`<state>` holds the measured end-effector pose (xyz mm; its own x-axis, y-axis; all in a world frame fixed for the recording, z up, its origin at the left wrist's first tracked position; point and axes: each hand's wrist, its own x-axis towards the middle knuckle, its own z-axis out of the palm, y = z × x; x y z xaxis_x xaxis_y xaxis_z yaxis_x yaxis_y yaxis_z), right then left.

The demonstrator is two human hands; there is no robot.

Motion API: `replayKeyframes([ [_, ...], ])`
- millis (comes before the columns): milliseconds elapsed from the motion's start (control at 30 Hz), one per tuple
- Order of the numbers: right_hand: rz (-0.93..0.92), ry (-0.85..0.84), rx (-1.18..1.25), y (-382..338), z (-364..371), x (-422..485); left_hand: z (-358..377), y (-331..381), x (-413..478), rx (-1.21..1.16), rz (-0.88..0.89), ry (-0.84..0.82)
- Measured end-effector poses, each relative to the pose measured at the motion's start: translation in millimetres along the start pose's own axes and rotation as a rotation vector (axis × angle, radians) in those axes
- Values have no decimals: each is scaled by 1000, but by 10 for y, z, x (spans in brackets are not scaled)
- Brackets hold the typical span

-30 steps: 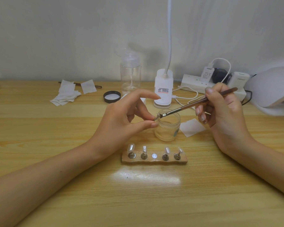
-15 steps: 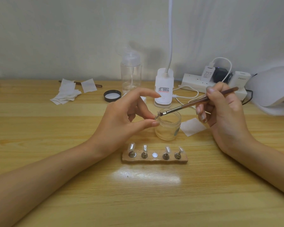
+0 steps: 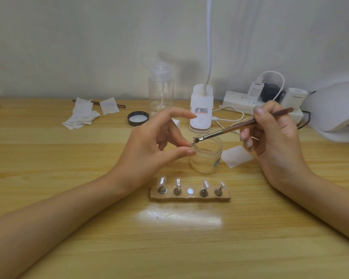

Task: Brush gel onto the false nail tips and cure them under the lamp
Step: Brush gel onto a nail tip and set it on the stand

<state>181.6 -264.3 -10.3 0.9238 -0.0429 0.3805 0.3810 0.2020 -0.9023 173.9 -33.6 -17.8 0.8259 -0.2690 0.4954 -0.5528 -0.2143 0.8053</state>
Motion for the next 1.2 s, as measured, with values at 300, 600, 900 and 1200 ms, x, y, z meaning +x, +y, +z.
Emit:
replayKeyframes([
  [300,-60,49,33,-22,-9,6,-5,12,1,9,6,3],
  [600,-33,-10,4,-5,7,-5,-1,11,-2,0,1,6],
  [900,-34,36,-44,3,-20,5,-7,19,-9,-5,-12,2],
  [1200,-28,122,62,-40,-2,-23,-181,305,106,-247,-104,172],
])
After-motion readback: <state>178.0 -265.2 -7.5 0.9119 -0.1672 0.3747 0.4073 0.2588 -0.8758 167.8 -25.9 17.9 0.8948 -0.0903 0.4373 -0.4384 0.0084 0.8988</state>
